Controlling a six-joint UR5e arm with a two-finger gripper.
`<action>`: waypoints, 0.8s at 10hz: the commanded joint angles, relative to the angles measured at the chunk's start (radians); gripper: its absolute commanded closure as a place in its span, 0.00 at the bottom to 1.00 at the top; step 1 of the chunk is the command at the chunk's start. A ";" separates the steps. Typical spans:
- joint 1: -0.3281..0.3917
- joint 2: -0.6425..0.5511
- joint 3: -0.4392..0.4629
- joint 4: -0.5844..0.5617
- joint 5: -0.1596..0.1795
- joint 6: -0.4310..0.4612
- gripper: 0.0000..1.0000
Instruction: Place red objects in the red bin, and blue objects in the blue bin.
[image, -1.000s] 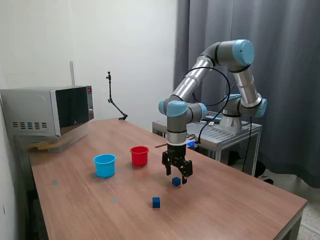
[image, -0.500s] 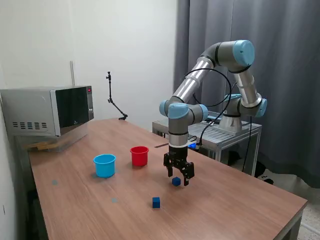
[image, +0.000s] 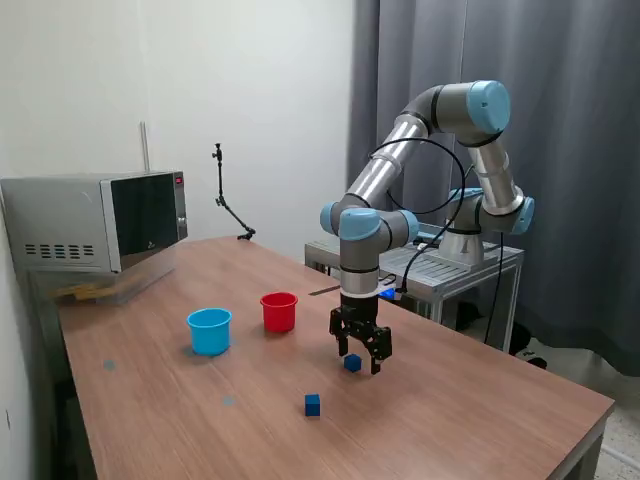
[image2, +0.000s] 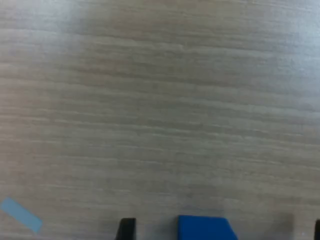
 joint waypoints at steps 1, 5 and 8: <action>-0.001 0.000 -0.001 0.000 0.000 0.000 0.00; -0.002 0.000 -0.001 0.000 0.000 -0.002 1.00; -0.002 0.000 -0.007 0.000 -0.005 0.000 1.00</action>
